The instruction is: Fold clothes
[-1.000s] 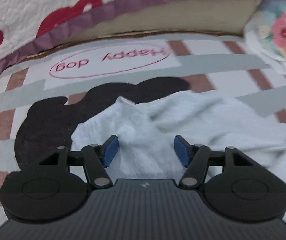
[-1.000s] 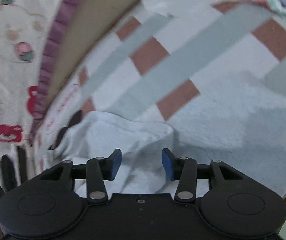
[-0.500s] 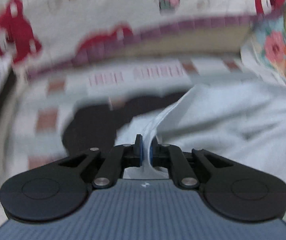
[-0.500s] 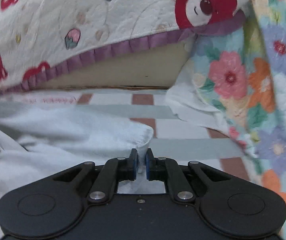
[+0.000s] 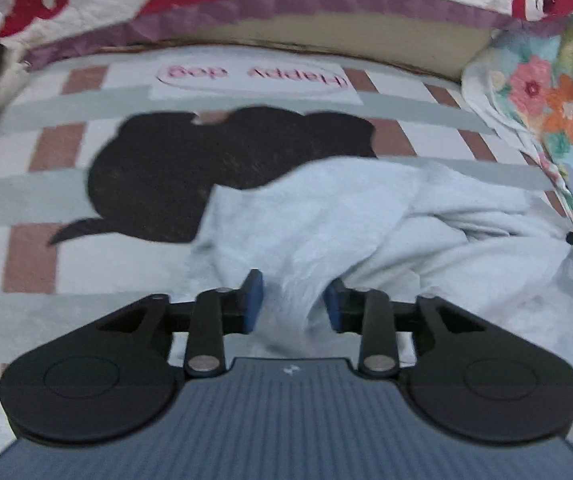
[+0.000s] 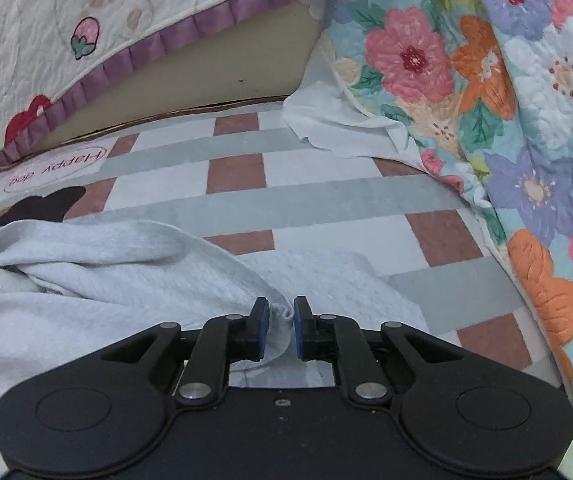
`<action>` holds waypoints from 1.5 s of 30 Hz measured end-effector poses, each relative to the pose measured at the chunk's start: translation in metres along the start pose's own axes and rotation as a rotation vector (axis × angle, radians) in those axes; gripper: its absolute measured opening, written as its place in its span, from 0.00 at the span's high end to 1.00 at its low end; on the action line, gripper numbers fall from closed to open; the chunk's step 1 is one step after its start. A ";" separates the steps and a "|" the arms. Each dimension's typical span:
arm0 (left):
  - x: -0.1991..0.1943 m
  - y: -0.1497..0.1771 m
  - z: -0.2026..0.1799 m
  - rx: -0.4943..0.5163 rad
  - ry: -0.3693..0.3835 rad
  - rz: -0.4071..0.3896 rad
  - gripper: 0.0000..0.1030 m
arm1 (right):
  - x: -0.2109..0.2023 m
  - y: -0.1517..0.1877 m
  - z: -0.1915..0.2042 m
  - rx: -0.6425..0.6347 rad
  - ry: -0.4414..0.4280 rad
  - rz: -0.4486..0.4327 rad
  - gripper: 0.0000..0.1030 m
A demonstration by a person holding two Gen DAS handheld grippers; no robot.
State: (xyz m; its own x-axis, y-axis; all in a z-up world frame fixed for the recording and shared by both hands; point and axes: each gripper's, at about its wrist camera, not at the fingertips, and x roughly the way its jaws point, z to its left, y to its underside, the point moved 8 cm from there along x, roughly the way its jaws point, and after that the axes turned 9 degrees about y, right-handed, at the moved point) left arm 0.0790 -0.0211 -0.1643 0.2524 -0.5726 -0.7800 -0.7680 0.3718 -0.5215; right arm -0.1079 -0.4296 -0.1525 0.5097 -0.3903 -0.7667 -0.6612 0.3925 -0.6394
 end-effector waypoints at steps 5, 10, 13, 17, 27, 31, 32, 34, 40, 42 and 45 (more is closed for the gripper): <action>0.026 0.013 0.003 0.023 -0.070 0.119 0.83 | 0.008 0.011 -0.003 0.067 -0.041 0.056 0.68; 0.004 -0.010 -0.007 0.171 -0.140 0.014 0.93 | 0.021 0.016 0.004 0.107 -0.172 0.124 0.89; -0.020 -0.040 -0.010 0.248 -0.196 -0.074 0.93 | 0.017 -0.012 0.007 0.019 -0.204 0.077 0.90; -0.035 -0.060 -0.011 0.266 -0.229 -0.150 0.93 | -0.008 -0.083 0.009 -0.034 -0.217 -0.090 0.91; -0.040 -0.048 0.020 0.128 -0.297 -0.214 0.96 | -0.018 -0.102 0.005 -0.071 -0.092 -0.215 0.91; -0.042 -0.029 0.036 0.019 -0.192 -0.166 0.95 | 0.020 -0.066 -0.020 0.015 -0.102 -0.066 0.91; -0.040 -0.027 0.035 0.005 -0.166 -0.166 0.94 | 0.027 -0.058 -0.024 0.039 -0.107 -0.035 0.91; -0.037 -0.027 0.029 -0.006 -0.125 -0.179 0.91 | 0.029 -0.055 -0.022 0.044 -0.103 -0.035 0.91; -0.016 -0.056 0.004 -0.008 -0.028 -0.230 0.57 | 0.030 -0.056 -0.013 0.037 -0.085 -0.054 0.90; -0.005 -0.068 -0.003 0.021 -0.019 -0.221 0.55 | 0.030 -0.056 -0.013 0.026 -0.083 -0.058 0.90; 0.016 -0.082 -0.010 0.049 -0.002 -0.186 0.51 | 0.032 -0.056 -0.014 0.019 -0.090 -0.056 0.90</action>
State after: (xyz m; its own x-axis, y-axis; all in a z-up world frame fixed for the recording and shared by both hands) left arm 0.1401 -0.0678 -0.1309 0.3884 -0.6335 -0.6692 -0.6784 0.2949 -0.6729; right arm -0.0621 -0.4759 -0.1400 0.5937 -0.3358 -0.7313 -0.6201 0.3882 -0.6817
